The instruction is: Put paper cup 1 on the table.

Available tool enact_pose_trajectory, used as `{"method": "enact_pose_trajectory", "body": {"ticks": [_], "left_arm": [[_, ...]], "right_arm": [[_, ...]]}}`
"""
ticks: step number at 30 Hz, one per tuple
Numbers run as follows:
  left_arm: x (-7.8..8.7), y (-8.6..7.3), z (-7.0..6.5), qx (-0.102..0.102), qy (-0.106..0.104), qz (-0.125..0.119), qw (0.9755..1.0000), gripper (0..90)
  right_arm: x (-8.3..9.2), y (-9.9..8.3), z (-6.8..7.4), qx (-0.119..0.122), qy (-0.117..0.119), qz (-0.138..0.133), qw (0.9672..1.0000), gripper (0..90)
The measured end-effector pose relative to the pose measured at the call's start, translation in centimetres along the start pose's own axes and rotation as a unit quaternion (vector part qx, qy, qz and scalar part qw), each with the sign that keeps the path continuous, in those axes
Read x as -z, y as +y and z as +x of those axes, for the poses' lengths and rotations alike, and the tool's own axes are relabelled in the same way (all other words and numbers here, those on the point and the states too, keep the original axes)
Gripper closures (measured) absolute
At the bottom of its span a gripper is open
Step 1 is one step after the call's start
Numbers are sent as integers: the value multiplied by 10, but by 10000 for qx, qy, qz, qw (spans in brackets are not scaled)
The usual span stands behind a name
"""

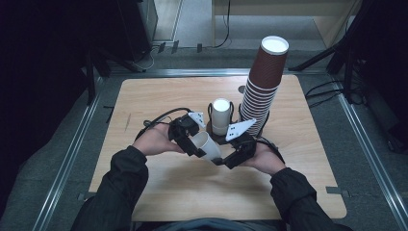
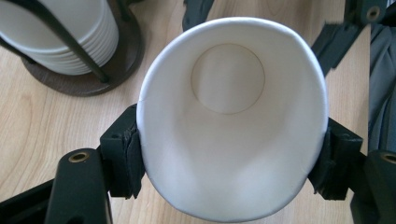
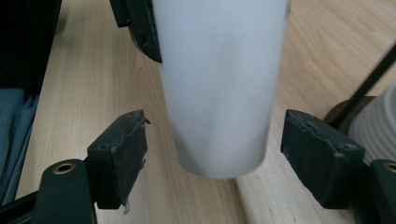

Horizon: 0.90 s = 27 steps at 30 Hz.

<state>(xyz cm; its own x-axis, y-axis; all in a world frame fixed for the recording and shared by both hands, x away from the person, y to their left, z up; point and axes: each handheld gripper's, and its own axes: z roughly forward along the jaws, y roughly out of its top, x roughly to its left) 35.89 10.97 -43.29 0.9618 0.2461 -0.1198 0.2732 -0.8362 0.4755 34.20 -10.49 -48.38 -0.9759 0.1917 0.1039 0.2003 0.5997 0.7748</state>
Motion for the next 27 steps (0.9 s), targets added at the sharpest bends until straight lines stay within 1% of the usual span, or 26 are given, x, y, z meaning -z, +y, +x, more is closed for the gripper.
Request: {"method": "enact_pose_trajectory", "body": {"ticks": [1, 2, 5, 8, 12, 14, 15, 17, 20, 21, 22, 24, 27], "left_arm": [[0, 1, -1, -21, 2, 32, 10000, 264], [-1, 2, -3, -40, -1, 21, 10000, 264], [-4, 5, -6, -126, -30, 4, 9999, 260], [-6, 8, -9, -189, -87, 40, 9998, 257], [-8, 9, -12, -196, -117, -14, 9997, 257], [-8, 10, -12, -230, -98, 21, 9997, 256], [-9, 10, -13, -220, -105, 4, 9997, 256], [-9, 9, -13, -194, -110, -7, 9998, 255], [-9, 9, -14, -171, -109, -60, 9998, 251], [-9, 9, -14, -171, -109, -60, 9998, 249], [-8, 8, -13, -186, -118, -58, 9997, 248], [-8, 7, -13, -194, -99, -90, 9997, 237], [-6, 6, -15, -217, -46, -209, 9995, 207]], "right_arm": [[-2, 0, 2, -13, 22, 68, 10000, 230], [-3, 1, 2, 57, 18, 63, 10000, 230], [-7, 1, 4, 68, 49, 112, 9999, 230], [-9, 1, 6, 55, 61, 152, 9999, 235], [-11, 2, 7, 80, 76, 134, 9998, 267], [-12, 2, 8, 90, 96, 144, 9998, 289], [-12, 2, 8, 122, 100, 149, 9998, 310], [-12, 2, 9, 151, 75, 160, 9997, 325], [-11, 2, 9, 228, 60, 153, 9996, 335], [-11, 2, 9, 190, 84, 166, 9996, 337], [-11, 2, 9, 242, 57, 136, 9996, 339], [-10, 2, 9, 258, 45, 112, 9996, 339], [-9, 3, 9, 287, 32, 45, 9996, 337]]}}
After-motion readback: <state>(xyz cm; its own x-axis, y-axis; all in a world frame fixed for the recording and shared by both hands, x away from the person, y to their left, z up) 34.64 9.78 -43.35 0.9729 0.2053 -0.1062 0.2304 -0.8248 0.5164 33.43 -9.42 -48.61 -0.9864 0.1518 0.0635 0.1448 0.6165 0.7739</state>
